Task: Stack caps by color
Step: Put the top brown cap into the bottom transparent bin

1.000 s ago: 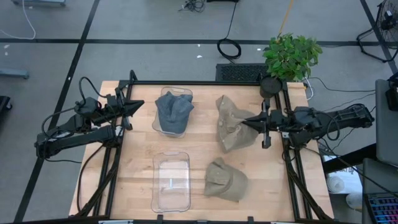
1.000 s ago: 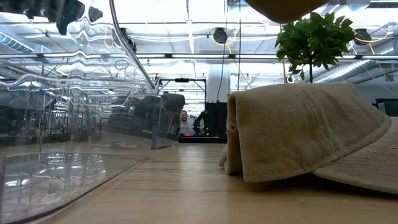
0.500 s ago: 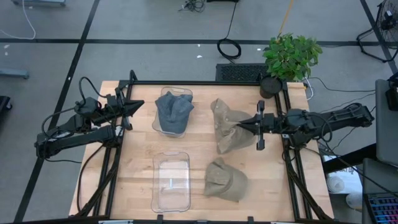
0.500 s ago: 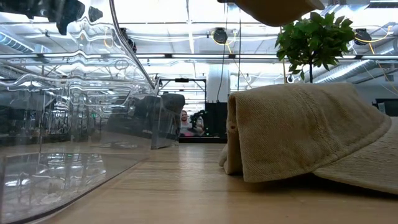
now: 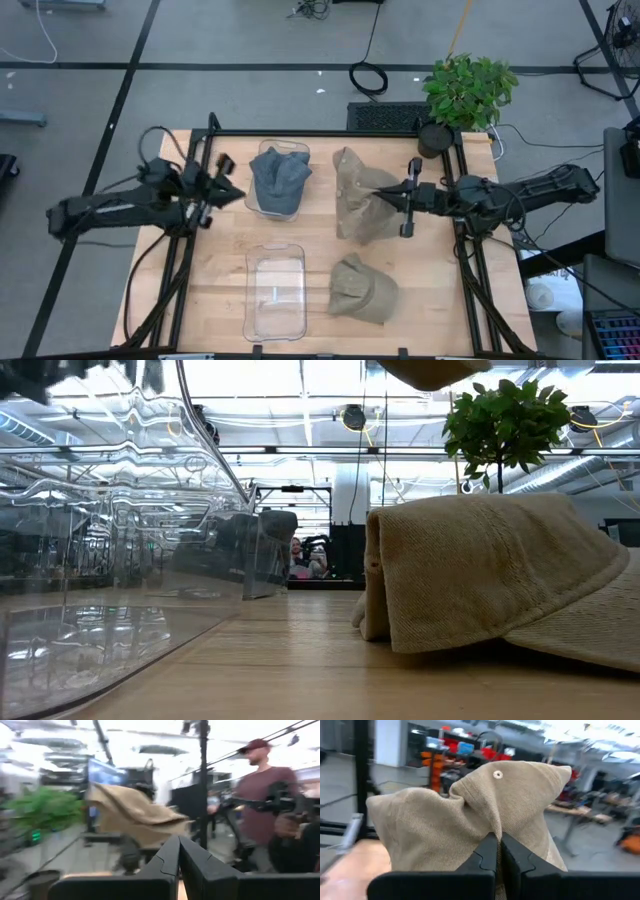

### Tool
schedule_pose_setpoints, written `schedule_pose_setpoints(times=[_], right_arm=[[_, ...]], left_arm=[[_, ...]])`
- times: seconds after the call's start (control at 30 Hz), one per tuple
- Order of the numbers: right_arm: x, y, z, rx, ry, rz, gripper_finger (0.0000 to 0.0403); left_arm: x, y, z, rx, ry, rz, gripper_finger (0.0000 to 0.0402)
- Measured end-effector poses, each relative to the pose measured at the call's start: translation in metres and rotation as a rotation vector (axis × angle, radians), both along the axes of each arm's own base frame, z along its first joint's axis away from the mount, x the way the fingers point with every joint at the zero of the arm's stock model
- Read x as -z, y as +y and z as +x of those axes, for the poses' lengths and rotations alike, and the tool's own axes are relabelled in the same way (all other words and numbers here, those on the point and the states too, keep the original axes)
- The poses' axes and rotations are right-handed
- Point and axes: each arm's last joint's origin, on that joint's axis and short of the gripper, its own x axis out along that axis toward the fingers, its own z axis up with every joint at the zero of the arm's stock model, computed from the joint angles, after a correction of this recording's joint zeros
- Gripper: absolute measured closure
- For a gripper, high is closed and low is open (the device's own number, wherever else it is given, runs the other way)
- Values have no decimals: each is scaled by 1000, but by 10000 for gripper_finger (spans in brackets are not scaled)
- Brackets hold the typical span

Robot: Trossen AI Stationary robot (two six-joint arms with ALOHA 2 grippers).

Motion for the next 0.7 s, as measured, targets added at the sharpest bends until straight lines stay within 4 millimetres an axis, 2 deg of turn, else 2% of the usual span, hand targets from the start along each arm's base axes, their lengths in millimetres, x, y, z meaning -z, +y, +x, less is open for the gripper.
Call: schedule_pose_setpoints(times=[0.2,0.43,0.57,0.7], right_arm=[[7,1,17,94,10,-80,403],[7,2,22,103,-13,-114,403],[10,3,27,101,-4,-135,403],[15,4,32,99,20,-152,403]], left_arm=[[21,-6,45,21,-19,-16,385],[25,-20,83,114,-43,-81,385],[20,-23,100,106,-49,-19,385],[14,-25,116,133,-31,-70,385]])
